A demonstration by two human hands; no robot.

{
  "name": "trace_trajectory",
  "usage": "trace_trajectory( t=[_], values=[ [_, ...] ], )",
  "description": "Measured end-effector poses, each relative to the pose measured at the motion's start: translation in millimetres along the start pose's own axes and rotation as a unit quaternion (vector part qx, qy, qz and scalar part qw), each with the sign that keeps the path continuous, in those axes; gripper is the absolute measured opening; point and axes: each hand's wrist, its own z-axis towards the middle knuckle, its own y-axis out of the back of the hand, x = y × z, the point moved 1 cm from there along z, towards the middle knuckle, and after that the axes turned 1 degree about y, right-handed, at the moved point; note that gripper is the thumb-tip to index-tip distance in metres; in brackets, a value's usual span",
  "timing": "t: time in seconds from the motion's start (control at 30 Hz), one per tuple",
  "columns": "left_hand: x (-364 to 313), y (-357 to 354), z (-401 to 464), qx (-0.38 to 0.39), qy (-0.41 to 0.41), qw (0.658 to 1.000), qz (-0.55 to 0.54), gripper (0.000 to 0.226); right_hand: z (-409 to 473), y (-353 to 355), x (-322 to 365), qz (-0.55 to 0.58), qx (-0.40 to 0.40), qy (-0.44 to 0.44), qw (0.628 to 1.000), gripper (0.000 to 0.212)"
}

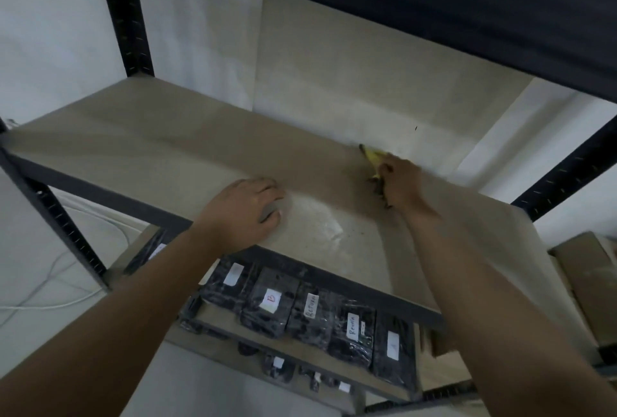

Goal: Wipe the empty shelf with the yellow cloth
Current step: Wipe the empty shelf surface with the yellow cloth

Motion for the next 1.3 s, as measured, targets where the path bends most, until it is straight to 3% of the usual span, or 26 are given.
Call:
trace_trajectory(
  t=[0.07,0.17,0.4,0.53,0.6,0.83,0.93,1.0,1.07,1.13,1.2,1.3],
  values=[
    [-2,0,0,-0.011,0.004,1.0,0.004,0.054,16,-1,-4,-0.051,-0.001,-0.048,0.998,0.032],
    [-3,0,1,-0.015,0.004,1.0,0.005,0.054,34,-17,12,-0.074,0.002,-0.045,0.996,0.033],
    [-4,2,1,-0.039,-0.002,0.999,-0.001,0.054,58,-44,39,-0.108,0.117,0.078,0.984,0.044],
    [-5,3,-1,-0.055,-0.005,0.998,-0.012,0.053,9,-29,29,-0.05,0.147,0.204,0.967,0.037],
    [-4,2,0,-0.058,-0.004,0.998,-0.017,0.048,-28,-21,27,-0.016,0.164,0.22,0.961,0.033],
    [-1,4,-1,-0.043,-0.03,0.997,-0.05,0.039,-137,3,45,0.17,0.234,0.113,0.951,0.026],
    [2,11,-2,-0.01,-0.055,0.996,-0.075,0.039,-144,29,40,0.208,0.14,0.017,0.968,0.023],
    [11,17,-5,0.003,-0.067,0.995,-0.076,0.039,-138,52,21,0.151,0.018,-0.025,0.988,0.018],
    [25,23,-9,0.001,-0.073,0.996,-0.051,0.039,-132,67,-8,0.074,-0.055,-0.079,0.993,0.025],
    [35,25,-13,-0.004,-0.074,0.996,-0.04,0.038,-134,66,-42,-0.071,-0.019,-0.138,0.988,0.039],
    [39,25,-15,-0.002,-0.077,0.996,-0.036,0.039,-141,54,-61,-0.212,0.037,-0.123,0.969,0.043],
    [38,21,-17,-0.009,-0.086,0.996,-0.026,0.04,-146,30,-48,-0.224,0.029,-0.093,0.97,0.046]
  ],
)
